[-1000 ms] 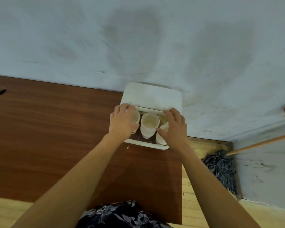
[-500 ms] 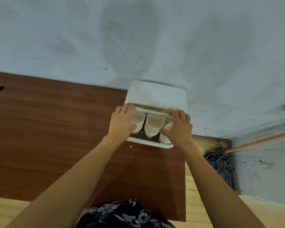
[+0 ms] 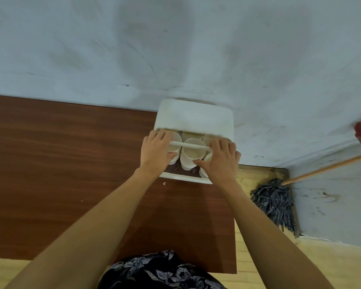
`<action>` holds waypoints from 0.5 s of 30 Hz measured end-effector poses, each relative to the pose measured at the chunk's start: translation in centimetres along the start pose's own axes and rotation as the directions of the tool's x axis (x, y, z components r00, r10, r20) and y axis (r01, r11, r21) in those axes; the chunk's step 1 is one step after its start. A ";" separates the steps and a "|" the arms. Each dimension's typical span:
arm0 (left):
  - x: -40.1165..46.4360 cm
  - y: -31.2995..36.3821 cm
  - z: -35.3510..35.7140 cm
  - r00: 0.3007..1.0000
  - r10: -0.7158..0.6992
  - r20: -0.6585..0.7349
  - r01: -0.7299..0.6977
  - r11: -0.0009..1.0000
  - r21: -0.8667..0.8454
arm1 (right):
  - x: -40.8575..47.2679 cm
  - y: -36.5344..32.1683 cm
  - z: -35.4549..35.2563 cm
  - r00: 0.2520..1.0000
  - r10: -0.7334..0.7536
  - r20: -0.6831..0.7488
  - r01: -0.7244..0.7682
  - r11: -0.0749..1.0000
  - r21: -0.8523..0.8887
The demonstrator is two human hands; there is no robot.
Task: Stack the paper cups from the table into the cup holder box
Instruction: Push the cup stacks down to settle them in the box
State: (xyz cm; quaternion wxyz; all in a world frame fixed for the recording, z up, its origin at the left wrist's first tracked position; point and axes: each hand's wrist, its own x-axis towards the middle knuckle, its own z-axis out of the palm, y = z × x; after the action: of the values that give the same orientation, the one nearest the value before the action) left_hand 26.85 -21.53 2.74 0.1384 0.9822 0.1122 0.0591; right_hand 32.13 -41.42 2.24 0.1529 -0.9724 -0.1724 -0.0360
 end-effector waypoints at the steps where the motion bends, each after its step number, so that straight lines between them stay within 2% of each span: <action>1: -0.1 0.0 0.1 1.000 0.004 -0.010 -0.004 1.000 -0.017 | 0.0 0.0 0.0 1.000 -0.010 -0.010 0.010 1.000 -0.004; 5: 0.1 -0.2 -0.2 1.000 0.015 0.016 -0.014 0.996 -0.092 | 0.2 0.1 0.0 1.000 -0.023 0.015 0.023 1.000 -0.003; 9: 0.8 -1.3 -0.9 0.989 0.104 0.100 -0.091 0.988 -0.123 | 0.3 0.6 0.0 0.997 0.005 0.077 -0.012 0.997 0.083; 15: 0.9 -1.3 -0.6 0.993 0.094 0.076 -0.082 0.986 -0.143 | 0.4 -0.1 0.6 0.995 0.089 0.051 -0.094 0.989 0.116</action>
State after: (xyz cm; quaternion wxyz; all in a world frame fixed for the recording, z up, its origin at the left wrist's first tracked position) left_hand 27.33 -19.95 3.05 0.2086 0.9757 0.0586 0.0322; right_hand 32.44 -41.03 1.68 0.2079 -0.9691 -0.1330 0.0035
